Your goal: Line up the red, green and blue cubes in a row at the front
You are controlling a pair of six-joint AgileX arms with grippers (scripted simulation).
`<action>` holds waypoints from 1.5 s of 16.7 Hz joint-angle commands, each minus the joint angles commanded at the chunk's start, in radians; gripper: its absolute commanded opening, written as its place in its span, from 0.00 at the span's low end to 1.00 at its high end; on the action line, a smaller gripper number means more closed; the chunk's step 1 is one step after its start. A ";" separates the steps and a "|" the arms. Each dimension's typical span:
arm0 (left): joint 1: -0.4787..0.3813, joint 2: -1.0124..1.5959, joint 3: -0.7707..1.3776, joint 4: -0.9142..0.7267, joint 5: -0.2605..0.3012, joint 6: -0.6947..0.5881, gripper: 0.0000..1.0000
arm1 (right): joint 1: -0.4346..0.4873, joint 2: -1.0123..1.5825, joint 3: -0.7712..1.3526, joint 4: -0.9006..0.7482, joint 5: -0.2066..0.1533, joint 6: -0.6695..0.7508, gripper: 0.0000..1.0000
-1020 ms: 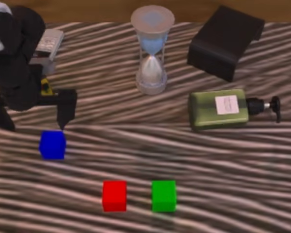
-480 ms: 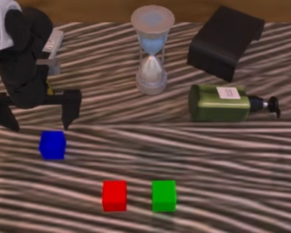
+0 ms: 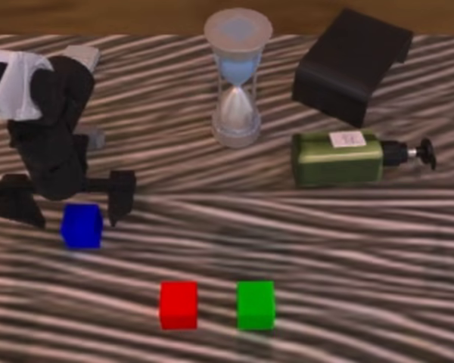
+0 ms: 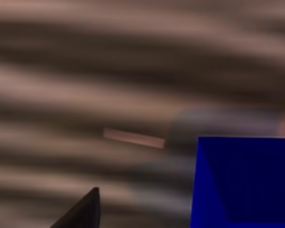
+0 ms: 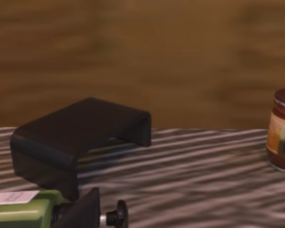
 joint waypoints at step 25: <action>0.000 0.028 -0.034 0.055 0.000 0.000 0.00 | 0.000 0.000 0.000 0.000 0.000 0.000 1.00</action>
